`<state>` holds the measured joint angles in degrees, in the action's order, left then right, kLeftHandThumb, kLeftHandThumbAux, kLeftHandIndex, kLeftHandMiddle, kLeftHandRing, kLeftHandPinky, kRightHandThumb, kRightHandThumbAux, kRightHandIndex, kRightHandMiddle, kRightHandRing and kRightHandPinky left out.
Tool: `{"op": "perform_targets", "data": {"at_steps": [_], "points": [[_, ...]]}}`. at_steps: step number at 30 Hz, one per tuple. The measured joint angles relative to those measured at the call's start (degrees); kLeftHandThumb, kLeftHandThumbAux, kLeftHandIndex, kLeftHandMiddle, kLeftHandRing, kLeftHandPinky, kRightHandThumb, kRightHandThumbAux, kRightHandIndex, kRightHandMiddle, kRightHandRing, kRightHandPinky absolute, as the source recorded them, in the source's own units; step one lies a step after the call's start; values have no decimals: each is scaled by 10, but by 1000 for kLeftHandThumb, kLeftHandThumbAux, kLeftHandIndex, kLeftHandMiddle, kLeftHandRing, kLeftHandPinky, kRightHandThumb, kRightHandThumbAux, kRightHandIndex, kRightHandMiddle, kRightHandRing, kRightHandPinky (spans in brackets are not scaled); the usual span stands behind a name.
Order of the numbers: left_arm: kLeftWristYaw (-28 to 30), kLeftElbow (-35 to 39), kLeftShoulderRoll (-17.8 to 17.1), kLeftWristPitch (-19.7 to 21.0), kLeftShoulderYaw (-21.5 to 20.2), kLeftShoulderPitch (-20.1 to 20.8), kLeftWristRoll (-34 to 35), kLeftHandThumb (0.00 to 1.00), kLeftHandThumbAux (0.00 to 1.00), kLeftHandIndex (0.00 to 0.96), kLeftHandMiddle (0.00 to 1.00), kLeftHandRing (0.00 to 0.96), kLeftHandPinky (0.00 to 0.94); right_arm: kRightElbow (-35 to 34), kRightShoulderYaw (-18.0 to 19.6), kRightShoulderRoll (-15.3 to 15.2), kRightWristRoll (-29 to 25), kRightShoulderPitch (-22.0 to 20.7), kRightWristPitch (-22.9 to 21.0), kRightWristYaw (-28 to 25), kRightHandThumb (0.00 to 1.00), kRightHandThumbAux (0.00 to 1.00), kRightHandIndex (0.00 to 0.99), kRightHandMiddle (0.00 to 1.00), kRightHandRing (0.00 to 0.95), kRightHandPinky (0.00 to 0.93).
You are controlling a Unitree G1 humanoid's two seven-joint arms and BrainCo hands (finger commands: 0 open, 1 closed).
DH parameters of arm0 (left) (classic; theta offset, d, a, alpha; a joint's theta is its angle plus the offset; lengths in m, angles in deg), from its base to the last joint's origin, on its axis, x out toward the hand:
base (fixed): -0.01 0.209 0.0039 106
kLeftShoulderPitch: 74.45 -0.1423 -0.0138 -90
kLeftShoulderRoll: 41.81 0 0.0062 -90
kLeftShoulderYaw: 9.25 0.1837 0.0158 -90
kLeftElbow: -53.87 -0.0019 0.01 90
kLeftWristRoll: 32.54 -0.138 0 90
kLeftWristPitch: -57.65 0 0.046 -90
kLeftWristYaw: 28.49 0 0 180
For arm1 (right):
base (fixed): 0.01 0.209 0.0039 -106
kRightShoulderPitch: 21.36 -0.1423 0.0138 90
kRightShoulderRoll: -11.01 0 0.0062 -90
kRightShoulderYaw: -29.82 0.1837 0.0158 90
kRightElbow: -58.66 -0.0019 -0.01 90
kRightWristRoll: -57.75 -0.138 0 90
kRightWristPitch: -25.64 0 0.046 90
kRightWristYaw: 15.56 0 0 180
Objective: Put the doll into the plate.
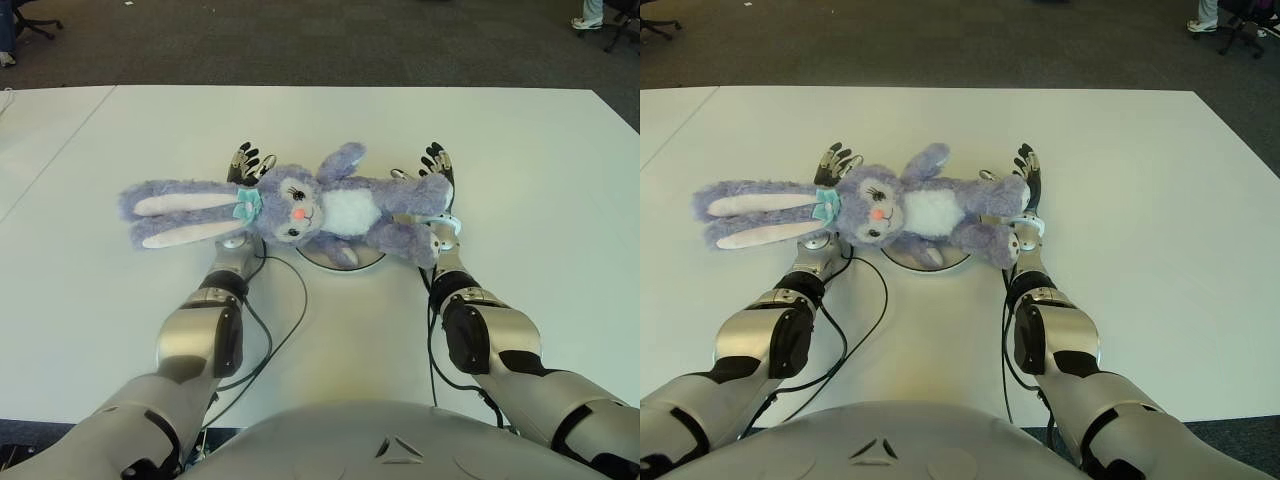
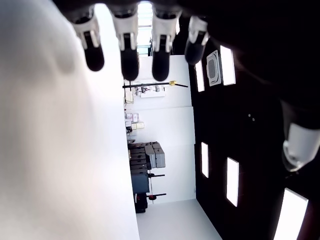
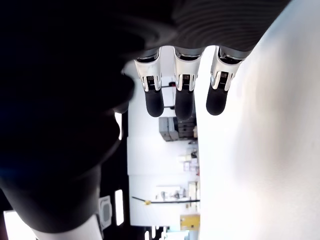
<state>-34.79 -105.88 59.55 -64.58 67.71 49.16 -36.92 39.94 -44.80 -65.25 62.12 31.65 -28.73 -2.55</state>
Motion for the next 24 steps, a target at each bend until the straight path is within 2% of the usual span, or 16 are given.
{"op": "perform_targets", "data": {"at_steps": [15,24], "points": [[0,0,0,0,-3,-1,2,0,642,103,178,165,160,-2,34,5,-36,0,-1,-51,2,910,86,119,117,141],[0,0,0,0,-3,-1,4,0,687,94,171,165,168,-4,45,7,-50,0,-2,-72,25,909,99,128,123,141]]}}
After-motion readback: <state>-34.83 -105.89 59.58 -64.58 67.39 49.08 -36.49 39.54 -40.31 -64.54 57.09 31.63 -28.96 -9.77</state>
